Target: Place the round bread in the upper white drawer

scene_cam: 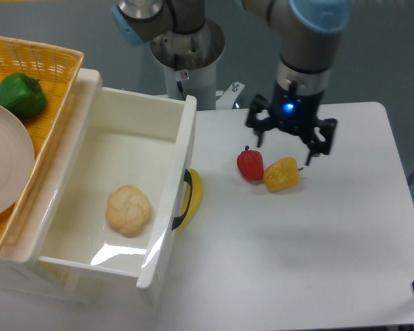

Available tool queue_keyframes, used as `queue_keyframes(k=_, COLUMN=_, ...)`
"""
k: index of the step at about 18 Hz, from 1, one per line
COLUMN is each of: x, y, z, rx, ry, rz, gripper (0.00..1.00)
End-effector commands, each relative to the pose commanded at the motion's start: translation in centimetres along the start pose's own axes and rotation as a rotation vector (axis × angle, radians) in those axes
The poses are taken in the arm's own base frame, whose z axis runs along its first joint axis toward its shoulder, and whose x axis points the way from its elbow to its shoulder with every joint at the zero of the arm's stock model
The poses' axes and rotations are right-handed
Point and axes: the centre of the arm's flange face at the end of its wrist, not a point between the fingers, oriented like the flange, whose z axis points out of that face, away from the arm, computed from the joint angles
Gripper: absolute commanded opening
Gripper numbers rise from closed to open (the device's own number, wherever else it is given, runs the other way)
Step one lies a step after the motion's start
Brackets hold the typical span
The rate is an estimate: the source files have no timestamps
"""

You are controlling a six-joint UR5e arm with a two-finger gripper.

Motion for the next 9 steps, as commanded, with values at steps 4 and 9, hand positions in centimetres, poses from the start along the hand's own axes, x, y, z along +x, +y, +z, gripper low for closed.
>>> queue_keyframes(k=4, x=-2.1, y=0.8, z=4.8, rx=-0.087, ry=0.056, rz=0.082, gripper=1.00)
queue_keyframes(k=9, x=-4.2, y=1.1, z=8.7, rx=-0.077, ry=0.049, rz=0.179, gripper=1.00)
